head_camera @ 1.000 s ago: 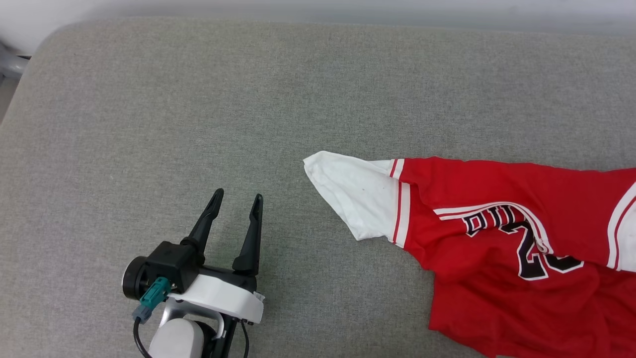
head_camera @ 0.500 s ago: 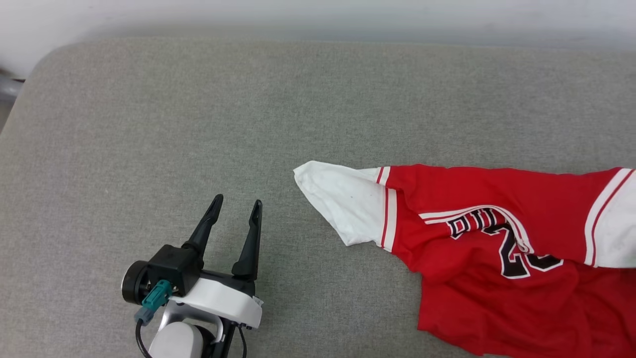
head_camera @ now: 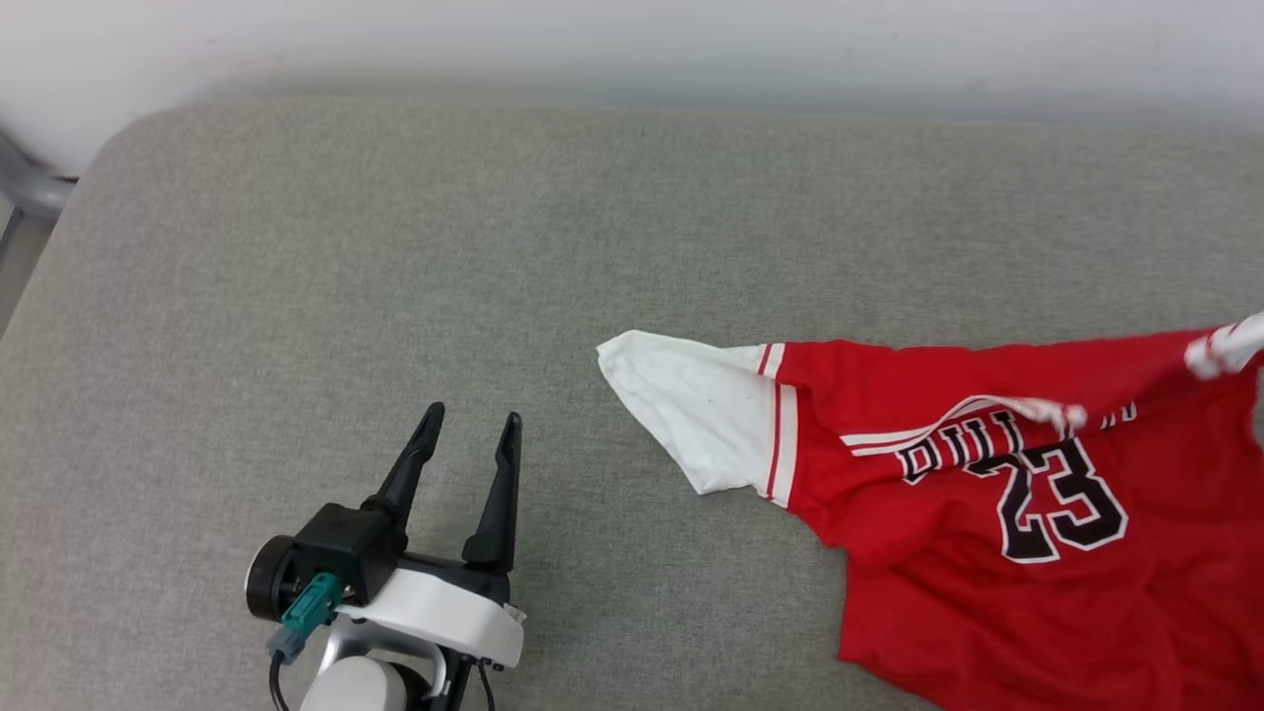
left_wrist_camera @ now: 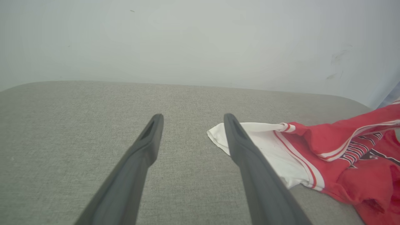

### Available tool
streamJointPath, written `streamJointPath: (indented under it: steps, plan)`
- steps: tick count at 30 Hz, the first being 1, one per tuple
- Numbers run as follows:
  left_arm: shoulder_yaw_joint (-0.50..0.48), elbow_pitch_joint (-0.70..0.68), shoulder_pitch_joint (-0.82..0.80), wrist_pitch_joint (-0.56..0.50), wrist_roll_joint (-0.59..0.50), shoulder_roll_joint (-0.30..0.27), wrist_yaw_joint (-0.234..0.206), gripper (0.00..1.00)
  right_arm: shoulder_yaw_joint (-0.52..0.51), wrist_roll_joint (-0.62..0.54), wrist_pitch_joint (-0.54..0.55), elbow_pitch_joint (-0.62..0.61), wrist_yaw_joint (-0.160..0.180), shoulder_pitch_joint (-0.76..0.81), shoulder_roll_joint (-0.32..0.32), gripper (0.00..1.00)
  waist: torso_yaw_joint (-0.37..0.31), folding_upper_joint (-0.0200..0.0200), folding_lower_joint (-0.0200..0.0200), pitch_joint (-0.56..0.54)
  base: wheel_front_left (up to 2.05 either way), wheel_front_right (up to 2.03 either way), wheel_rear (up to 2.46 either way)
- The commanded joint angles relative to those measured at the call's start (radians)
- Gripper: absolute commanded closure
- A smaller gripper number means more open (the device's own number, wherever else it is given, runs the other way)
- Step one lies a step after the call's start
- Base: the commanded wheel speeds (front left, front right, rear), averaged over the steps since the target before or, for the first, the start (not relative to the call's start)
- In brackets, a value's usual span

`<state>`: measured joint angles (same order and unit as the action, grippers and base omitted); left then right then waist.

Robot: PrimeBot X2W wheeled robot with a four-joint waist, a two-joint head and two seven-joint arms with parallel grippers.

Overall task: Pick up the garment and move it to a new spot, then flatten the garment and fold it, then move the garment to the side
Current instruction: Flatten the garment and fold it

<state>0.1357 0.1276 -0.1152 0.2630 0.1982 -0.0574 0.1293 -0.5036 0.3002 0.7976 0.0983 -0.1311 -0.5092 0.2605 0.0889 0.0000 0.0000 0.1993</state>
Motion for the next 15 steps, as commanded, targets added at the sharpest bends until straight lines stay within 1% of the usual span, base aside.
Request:
streamJointPath:
  steps: [1, 4, 7, 8, 10, 12, 15]
  plan:
    - [0.01, -0.008, -0.011, 0.003, -0.003, 0.002, 0.002, 0.0, -0.03, -0.029, 0.011, 0.009, 0.001, -0.071, -0.012, 1.0, 0.028, 0.0, 0.0, 0.036, 0.0, 0.0, 0.0]
    - [0.018, -0.015, -0.023, 0.003, -0.002, 0.003, 0.002, 0.0, -0.09, -0.091, 0.023, 0.062, 0.001, -0.192, -0.027, 1.0, 0.061, 0.0, 0.0, 0.078, 0.0, 0.0, 0.0]
    - [0.032, -0.017, -0.039, 0.003, 0.0, 0.005, 0.002, 0.0, -0.162, -0.174, 0.019, 0.134, 0.001, -0.308, -0.02, 1.0, 0.102, 0.0, 0.0, 0.123, 0.0, 0.0, 0.0]
    - [0.032, -0.017, -0.039, 0.003, 0.0, 0.005, 0.002, 0.0, -0.162, -0.174, 0.019, 0.134, 0.001, -0.308, -0.02, 1.0, 0.102, 0.0, 0.0, 0.123, 0.0, 0.0, 0.0]
    - [0.038, -0.018, -0.05, 0.003, 0.003, 0.005, 0.002, 0.0, -0.227, -0.24, 0.006, 0.185, 0.001, -0.387, -0.023, 1.0, 0.132, 0.0, 0.0, 0.152, 0.0, 0.0, 0.0]
    - [0.045, -0.018, -0.06, 0.003, 0.009, 0.006, 0.002, 0.0, -0.288, -0.324, -0.019, 0.225, 0.001, -0.452, -0.012, 1.0, 0.163, 0.0, 0.0, 0.179, 0.0, 0.0, 0.0]
    - [0.053, -0.018, -0.069, 0.003, 0.016, 0.007, 0.002, 0.0, -0.376, -0.472, -0.071, 0.268, 0.001, -0.529, 0.021, 1.0, 0.207, 0.0, 0.0, 0.209, 0.0, 0.0, 0.0]
